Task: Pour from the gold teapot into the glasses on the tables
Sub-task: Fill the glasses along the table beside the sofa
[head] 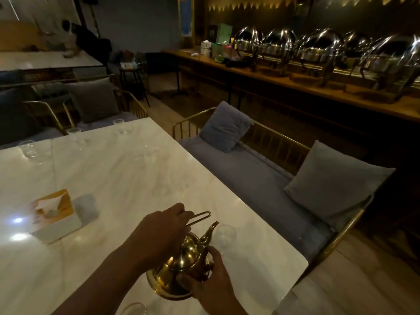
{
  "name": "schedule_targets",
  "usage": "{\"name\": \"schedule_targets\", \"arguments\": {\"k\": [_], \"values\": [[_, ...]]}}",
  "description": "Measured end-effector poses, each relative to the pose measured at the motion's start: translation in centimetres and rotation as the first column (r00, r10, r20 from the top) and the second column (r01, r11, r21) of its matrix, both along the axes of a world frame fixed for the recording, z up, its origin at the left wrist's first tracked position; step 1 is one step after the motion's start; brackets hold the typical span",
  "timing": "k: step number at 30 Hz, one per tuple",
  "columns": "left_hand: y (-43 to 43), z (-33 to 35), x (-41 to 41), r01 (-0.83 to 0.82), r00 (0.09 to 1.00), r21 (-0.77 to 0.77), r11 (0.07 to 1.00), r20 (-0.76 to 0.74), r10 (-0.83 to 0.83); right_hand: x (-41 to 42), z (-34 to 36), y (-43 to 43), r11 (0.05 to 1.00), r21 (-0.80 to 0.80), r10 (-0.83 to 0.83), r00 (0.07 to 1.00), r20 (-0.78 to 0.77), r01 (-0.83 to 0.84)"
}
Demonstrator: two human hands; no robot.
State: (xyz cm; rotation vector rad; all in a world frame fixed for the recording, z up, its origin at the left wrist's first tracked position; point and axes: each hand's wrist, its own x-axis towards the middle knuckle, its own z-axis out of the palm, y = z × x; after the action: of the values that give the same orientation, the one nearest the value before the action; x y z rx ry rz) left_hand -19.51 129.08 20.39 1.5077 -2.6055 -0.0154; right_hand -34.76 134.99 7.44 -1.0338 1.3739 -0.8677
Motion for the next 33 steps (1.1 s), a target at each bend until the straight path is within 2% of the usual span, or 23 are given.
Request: {"name": "schedule_targets", "arguments": {"k": [7,14,21,33], "values": [[-1.7,-0.4,-2.2,0.022,0.998,0.002,1.0,0.065,-0.023,-1.9,-0.7,-1.2,0.999,0.038,0.013,0.999,0.044,-0.015],[-2.2,-0.9,-3.1,0.028,0.999,0.006,1.0,0.042,-0.028,-2.6,-0.9,-1.4,0.996,0.094,-0.009,0.999,0.054,0.004],[-2.7,-1.3,-3.6,0.092,0.991,0.012,0.996,0.096,-0.093,-2.7,-1.2,-1.0,0.981,0.196,-0.021,0.989,0.144,-0.008],[-4.0,-0.9,-4.5,0.062,0.989,0.013,0.998,0.135,-0.064,-1.3,-1.8,-1.3,0.945,0.327,-0.068,0.953,0.294,-0.033]]}}
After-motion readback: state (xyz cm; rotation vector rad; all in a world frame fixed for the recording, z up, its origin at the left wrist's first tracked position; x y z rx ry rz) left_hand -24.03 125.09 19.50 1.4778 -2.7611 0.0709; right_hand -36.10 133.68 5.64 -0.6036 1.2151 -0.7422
